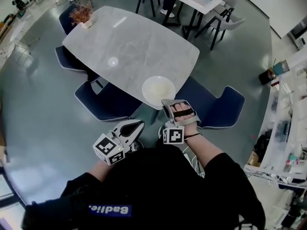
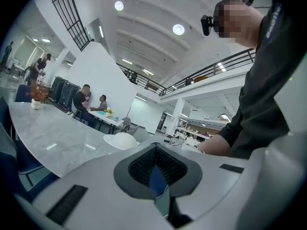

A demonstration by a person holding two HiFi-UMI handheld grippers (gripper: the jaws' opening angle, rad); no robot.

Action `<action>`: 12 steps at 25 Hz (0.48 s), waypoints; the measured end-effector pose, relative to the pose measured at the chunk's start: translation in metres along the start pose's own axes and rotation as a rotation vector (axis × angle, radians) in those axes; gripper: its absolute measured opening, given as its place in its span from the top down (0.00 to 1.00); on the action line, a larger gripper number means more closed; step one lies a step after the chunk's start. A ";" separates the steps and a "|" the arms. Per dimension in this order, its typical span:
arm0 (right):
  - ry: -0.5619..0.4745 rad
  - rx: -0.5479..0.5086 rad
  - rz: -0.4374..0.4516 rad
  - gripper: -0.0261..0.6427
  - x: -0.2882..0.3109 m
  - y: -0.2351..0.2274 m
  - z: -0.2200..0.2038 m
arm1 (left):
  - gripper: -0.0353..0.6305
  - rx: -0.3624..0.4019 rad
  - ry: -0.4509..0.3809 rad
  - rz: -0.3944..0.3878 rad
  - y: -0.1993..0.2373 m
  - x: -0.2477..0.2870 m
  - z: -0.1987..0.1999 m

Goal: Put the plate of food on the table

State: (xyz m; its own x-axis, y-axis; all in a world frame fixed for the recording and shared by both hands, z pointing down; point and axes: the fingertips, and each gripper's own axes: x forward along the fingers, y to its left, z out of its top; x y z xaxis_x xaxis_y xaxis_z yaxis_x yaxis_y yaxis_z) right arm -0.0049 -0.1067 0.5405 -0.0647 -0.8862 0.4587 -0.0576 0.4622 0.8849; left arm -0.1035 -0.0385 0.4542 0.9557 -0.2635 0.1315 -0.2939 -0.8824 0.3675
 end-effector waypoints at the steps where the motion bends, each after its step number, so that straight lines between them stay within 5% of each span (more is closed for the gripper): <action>1: -0.012 -0.001 0.005 0.93 0.007 0.001 -0.002 | 0.94 0.000 0.003 0.017 0.004 0.002 0.000; 12: -0.105 -0.018 0.061 0.93 0.078 0.005 -0.040 | 0.94 0.015 -0.026 0.114 0.025 0.047 0.032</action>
State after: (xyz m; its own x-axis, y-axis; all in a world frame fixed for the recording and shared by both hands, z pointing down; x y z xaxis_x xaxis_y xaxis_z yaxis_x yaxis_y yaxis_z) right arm 0.0298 -0.1748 0.5835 -0.1720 -0.8477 0.5018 -0.0328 0.5140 0.8571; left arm -0.0653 -0.0853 0.4402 0.9163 -0.3724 0.1472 -0.4004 -0.8518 0.3378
